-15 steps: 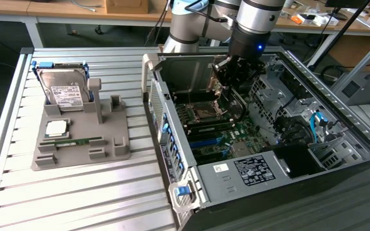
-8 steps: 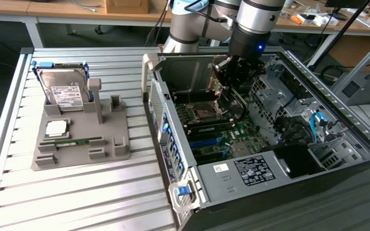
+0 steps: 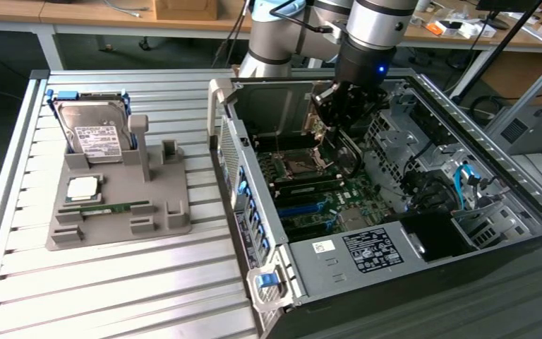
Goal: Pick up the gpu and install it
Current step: 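Insert the gpu into the slot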
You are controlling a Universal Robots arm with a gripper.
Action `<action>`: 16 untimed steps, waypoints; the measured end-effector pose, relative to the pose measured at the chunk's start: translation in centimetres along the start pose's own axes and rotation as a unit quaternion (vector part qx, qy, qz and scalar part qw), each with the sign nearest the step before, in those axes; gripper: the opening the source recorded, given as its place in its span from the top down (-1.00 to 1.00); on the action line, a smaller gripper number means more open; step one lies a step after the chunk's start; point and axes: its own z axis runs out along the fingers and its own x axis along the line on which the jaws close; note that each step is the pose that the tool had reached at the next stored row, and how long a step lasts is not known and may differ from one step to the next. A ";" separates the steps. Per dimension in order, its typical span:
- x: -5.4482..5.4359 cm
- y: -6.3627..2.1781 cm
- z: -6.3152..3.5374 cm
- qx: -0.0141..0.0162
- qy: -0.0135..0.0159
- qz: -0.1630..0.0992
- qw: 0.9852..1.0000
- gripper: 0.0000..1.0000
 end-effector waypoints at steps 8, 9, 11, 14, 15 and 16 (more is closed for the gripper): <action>0.0 -0.09 0.07 -0.026 0.000 0.001 1.000 0.47; 0.0 -0.09 0.07 -0.026 0.000 0.001 1.000 0.47; 0.0 -0.09 0.07 -0.026 0.000 0.001 1.000 0.47; 0.0 -0.09 0.07 -0.026 0.000 0.001 1.000 0.47; 0.0 -0.09 0.07 -0.026 0.000 0.000 1.000 0.47; 0.0 -0.09 0.07 -0.026 0.000 -0.001 1.000 0.47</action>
